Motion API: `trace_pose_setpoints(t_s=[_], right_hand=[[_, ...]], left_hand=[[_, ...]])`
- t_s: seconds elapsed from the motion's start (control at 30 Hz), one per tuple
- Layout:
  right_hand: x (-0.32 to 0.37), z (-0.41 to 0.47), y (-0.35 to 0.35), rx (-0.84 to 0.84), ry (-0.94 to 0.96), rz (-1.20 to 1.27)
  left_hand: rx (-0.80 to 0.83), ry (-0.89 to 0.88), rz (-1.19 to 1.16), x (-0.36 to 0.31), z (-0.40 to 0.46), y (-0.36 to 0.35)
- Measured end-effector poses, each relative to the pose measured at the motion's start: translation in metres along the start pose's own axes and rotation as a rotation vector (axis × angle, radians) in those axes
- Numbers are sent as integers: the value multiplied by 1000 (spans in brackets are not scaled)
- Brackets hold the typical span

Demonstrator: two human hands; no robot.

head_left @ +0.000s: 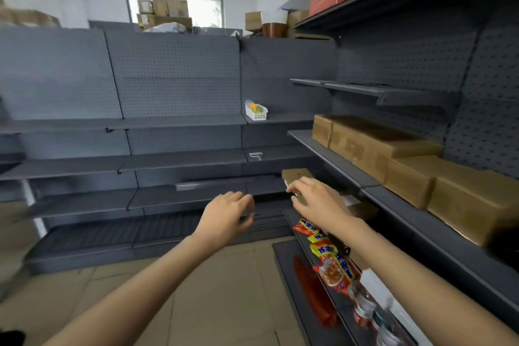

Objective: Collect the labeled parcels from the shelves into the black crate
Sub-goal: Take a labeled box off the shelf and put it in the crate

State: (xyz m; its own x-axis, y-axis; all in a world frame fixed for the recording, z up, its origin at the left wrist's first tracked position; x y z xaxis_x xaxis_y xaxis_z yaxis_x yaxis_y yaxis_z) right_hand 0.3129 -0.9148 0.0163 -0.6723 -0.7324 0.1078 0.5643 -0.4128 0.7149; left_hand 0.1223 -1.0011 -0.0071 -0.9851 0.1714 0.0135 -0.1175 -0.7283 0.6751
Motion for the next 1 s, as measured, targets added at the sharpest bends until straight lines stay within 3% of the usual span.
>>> trace_pose_setpoints(t_s=[0.2, 0.33, 0.47, 0.63, 0.77, 1.0], right_hand=[[-14, 76, -92, 54, -13, 63], [-19, 137, -156, 60, 38, 61], [-33, 205, -217, 43, 37, 28], [-76, 274, -264, -61, -79, -43], [-124, 305, -292, -66, -138, -116], [-225, 355, -342, -23, -210, -241]], left_hand=[[-67, 118, 6, 82, 43, -45], [-12, -87, 166, 151, 73, -83], [38, -173, 236, 227, 117, -128], [48, -402, 257, 301, 194, -196], [35, -314, 127, 324, 255, -260], [-45, -441, -45, 315, 345, -379]])
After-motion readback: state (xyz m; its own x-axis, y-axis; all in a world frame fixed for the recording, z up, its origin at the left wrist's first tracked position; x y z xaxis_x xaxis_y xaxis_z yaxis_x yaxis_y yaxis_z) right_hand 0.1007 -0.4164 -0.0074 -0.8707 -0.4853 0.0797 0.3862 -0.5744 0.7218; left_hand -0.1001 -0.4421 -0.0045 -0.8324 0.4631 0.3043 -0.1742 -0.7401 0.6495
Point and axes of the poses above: each hand's wrist, its own z-axis towards the middle knuckle, its own y-axis out of the back of the hand, x = y × z, the point moved 3 cm from there along z, towards the middle knuckle, and after that the axes turned 14 degrees about -x, right-handed, at the moved point
